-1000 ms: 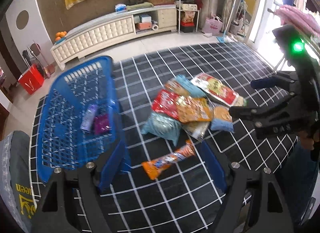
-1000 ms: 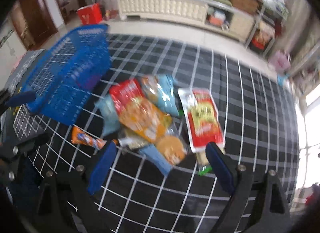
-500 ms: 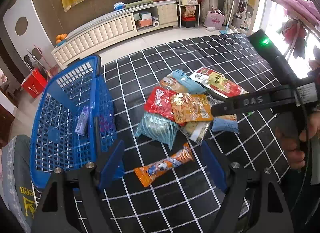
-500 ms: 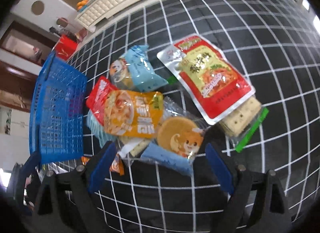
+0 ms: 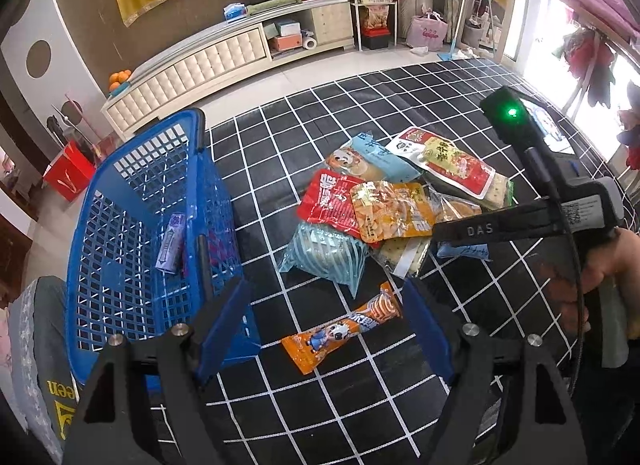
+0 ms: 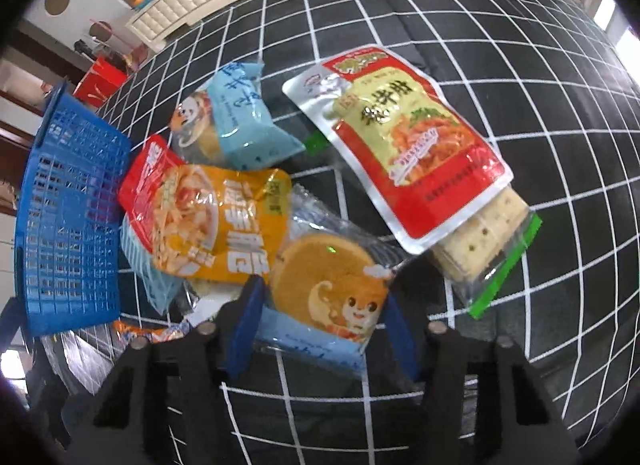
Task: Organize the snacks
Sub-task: 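Move the right tool to the cookie bag and grasp it, then grasp the orange wafer stick with the left tool, then drop the wafer stick into the basket with the left tool, then lower the cookie bag into the basket and open the right tool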
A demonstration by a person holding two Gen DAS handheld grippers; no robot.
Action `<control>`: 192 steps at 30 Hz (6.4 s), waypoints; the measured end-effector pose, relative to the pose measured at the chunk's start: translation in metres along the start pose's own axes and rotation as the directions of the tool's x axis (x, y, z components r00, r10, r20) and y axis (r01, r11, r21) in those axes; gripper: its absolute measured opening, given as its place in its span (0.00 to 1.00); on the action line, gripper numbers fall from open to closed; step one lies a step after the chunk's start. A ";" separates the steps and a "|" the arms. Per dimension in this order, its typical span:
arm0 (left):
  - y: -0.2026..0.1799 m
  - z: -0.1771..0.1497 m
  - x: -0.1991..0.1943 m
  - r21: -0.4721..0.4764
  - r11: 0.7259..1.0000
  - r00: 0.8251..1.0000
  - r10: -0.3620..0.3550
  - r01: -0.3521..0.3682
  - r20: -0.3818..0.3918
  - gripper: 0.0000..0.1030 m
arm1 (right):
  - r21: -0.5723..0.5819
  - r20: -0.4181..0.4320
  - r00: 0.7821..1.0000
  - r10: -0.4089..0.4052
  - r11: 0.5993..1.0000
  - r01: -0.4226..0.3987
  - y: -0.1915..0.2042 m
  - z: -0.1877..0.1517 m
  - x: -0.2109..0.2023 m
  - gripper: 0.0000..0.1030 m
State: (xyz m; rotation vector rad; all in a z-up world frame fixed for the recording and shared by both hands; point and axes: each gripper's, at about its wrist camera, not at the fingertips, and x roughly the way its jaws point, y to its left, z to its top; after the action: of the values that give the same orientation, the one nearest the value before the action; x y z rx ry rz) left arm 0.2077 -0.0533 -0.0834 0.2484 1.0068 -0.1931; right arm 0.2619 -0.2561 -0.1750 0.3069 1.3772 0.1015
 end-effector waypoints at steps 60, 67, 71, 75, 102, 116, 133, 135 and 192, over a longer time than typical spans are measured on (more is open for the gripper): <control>-0.048 -0.029 0.056 0.318 0.945 0.985 -0.026 0.080 -0.170 0.12 | -0.267 0.172 0.983 0.064 0.963 -0.016 0.026 -0.110 -0.059 0.57; -0.026 -0.020 -0.014 0.257 0.965 0.999 -0.042 0.046 -0.022 0.12 | -0.322 0.241 0.968 0.074 0.947 0.007 0.058 -0.114 -0.101 0.57; -0.011 -0.018 -0.049 0.220 0.975 0.998 -0.037 0.026 0.044 0.12 | -0.365 0.279 0.956 0.092 0.931 0.017 0.085 -0.111 -0.122 0.57; 0.013 -0.017 -0.084 0.180 0.984 0.993 -0.017 -0.004 0.117 0.12 | -0.413 0.302 0.946 0.120 0.911 0.016 0.114 -0.107 -0.138 0.57; 0.182 -0.023 -0.046 -0.135 0.990 0.997 0.040 -0.031 0.061 0.12 | -0.582 0.257 0.949 0.181 0.813 0.003 0.262 -0.055 -0.104 0.57; 0.194 -0.028 -0.005 -0.183 0.983 0.999 0.028 -0.022 0.028 0.33 | -0.567 0.234 0.963 0.134 0.824 0.023 0.264 -0.055 -0.089 0.57; 0.210 -0.050 -0.078 -0.252 0.964 0.989 0.111 -0.084 0.093 0.63 | -0.604 0.271 0.944 0.188 0.797 0.015 0.280 -0.067 -0.123 0.57; 0.214 -0.053 -0.084 -0.257 0.962 0.988 0.122 -0.094 0.094 0.66 | -0.610 0.265 0.944 0.195 0.792 0.007 0.284 -0.064 -0.121 0.57; 0.196 -0.057 -0.087 -0.246 0.963 0.987 0.134 -0.109 0.086 0.72 | -0.619 0.191 0.976 0.105 0.785 0.037 0.292 -0.046 -0.088 0.82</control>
State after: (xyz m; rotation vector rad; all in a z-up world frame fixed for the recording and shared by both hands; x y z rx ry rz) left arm 0.1696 0.1546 -0.0155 0.0776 0.9008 0.0292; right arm 0.2310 0.0079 -0.0191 -0.2128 1.0488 0.5300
